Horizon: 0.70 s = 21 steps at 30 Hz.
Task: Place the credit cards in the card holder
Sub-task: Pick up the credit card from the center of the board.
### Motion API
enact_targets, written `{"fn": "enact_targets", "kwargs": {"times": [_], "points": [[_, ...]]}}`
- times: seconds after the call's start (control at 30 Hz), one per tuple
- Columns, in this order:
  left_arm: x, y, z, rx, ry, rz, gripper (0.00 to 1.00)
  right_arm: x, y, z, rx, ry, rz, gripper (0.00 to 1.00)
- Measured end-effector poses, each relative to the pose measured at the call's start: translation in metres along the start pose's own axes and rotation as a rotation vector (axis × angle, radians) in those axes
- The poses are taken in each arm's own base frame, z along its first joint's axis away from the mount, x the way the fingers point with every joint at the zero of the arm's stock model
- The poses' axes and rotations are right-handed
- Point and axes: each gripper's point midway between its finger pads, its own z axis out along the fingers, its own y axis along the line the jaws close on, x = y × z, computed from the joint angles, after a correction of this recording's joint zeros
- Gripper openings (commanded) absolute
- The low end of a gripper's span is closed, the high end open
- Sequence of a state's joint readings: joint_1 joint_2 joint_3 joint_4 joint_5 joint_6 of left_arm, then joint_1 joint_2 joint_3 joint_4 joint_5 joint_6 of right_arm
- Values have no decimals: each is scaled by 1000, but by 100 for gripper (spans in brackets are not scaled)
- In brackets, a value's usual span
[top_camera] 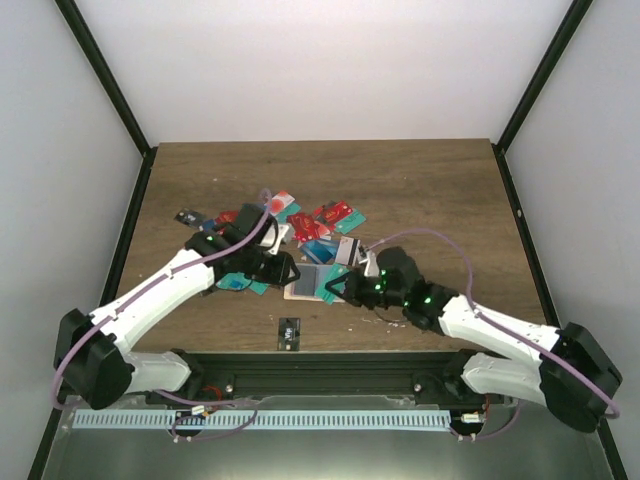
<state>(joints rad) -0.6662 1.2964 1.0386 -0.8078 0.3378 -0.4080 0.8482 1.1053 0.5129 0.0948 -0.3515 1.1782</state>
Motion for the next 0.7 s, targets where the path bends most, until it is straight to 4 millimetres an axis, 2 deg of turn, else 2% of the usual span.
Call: {"fn": "enact_targets", "kwargs": {"times": [0.07, 0.2, 0.43, 0.6, 0.7], "points": [[-9, -1, -9, 13, -38, 2, 42, -14, 3, -10, -27, -7, -57, 1], [-24, -11, -25, 91, -93, 7, 50, -21, 8, -21, -88, 42, -164, 1], [-38, -55, -50, 332, -154, 81, 51, -23, 33, -41, -254, 130, -292, 1], [-44, -89, -76, 532, -193, 155, 51, -20, 64, -56, -396, 177, -373, 1], [-44, -103, -84, 622, -190, 175, 50, -19, 84, -63, -470, 203, -410, 1]]}}
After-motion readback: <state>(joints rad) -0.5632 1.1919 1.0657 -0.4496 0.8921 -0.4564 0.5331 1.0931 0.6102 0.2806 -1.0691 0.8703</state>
